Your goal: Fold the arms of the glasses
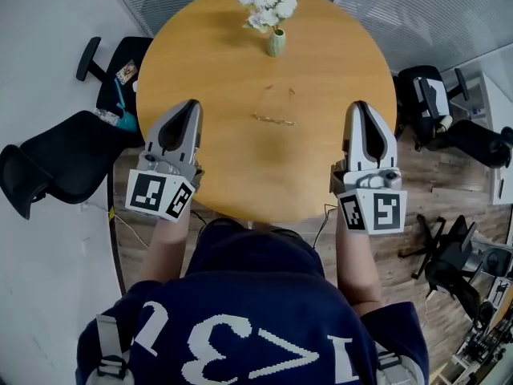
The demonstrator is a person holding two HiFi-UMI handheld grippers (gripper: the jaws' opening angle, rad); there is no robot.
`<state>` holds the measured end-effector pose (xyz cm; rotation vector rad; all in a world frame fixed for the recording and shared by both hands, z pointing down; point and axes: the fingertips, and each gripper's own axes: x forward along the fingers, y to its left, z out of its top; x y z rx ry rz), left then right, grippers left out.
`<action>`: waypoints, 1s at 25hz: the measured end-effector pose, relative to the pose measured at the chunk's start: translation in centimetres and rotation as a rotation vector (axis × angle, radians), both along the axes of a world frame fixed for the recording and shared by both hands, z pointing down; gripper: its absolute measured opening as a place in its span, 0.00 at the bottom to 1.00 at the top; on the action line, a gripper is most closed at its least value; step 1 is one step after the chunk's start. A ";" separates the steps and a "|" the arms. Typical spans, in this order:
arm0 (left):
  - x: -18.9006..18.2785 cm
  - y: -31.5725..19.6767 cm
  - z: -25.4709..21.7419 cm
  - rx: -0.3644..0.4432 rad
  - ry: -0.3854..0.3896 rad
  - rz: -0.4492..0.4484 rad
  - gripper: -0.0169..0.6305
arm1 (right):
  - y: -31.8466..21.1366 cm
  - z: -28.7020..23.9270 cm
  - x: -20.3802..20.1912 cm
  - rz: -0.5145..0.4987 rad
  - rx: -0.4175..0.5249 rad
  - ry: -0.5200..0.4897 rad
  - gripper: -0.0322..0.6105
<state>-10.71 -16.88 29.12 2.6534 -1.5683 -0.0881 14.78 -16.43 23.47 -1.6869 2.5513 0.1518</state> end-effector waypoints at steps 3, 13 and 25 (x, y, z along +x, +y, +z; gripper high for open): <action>0.4 -1.6 1.0 -0.023 -0.006 0.035 0.06 | -0.8 1.1 -0.4 0.024 -0.020 0.023 0.11; -0.4 -6.0 3.1 -0.056 -0.045 0.084 0.06 | -2.9 6.4 -3.1 0.060 -0.126 0.165 0.11; 6.4 -4.7 14.4 -0.354 0.017 0.244 0.06 | -3.3 11.1 -3.0 0.082 -0.213 0.238 0.11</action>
